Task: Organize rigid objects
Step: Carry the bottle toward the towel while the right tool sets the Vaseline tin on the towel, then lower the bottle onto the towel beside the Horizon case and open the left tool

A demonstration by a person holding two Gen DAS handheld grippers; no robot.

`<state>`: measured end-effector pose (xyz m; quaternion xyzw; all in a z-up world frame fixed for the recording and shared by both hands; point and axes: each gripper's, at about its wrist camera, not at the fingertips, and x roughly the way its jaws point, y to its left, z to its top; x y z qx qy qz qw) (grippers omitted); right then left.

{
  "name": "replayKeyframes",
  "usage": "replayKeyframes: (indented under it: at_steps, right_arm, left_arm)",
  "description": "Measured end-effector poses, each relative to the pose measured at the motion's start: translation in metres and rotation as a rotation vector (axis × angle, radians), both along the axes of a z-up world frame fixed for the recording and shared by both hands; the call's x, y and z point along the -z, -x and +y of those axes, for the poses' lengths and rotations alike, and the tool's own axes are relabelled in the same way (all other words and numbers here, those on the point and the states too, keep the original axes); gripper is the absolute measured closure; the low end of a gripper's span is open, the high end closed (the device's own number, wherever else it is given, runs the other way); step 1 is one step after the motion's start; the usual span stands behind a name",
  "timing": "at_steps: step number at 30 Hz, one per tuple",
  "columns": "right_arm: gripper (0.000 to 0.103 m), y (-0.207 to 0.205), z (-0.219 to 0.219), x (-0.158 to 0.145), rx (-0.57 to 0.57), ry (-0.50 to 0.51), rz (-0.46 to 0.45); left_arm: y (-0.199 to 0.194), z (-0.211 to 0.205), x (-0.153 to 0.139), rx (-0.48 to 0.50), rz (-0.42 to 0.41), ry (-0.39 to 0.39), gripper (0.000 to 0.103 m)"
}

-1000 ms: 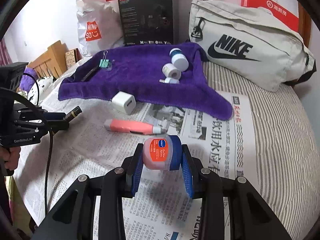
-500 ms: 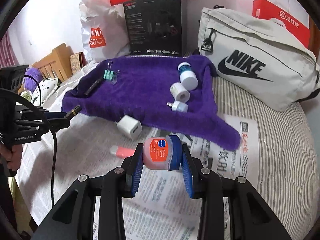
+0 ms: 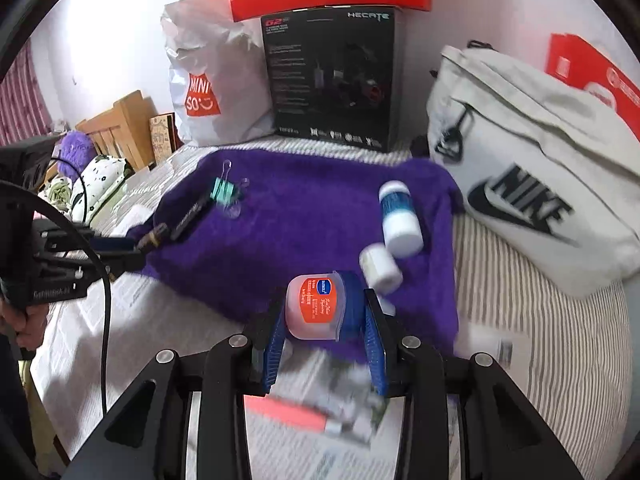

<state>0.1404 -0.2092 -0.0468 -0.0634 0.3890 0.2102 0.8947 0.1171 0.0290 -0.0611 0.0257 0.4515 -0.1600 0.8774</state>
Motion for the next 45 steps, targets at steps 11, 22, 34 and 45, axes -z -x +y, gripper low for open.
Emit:
replayKeyframes:
  at_steps: [11, 22, 34, 45]
  right_arm:
    - [0.067, -0.091, 0.028, 0.032, -0.007, 0.067, 0.072]
    - [0.067, -0.117, 0.042, 0.067, -0.026, 0.131, 0.132]
    - [0.059, -0.117, 0.038, 0.065, -0.056, 0.118, 0.149]
    - [0.052, -0.09, 0.016, 0.045, -0.016, 0.086, 0.113]
  left_arm:
    - [-0.023, 0.014, 0.009, -0.043, 0.027, 0.025, 0.08]
    - [-0.038, 0.023, 0.019, -0.059, 0.054, 0.04, 0.08]
    - [-0.058, 0.01, 0.025, -0.063, 0.081, 0.009, 0.08]
    - [-0.077, -0.002, 0.037, -0.056, 0.11, -0.022, 0.08]
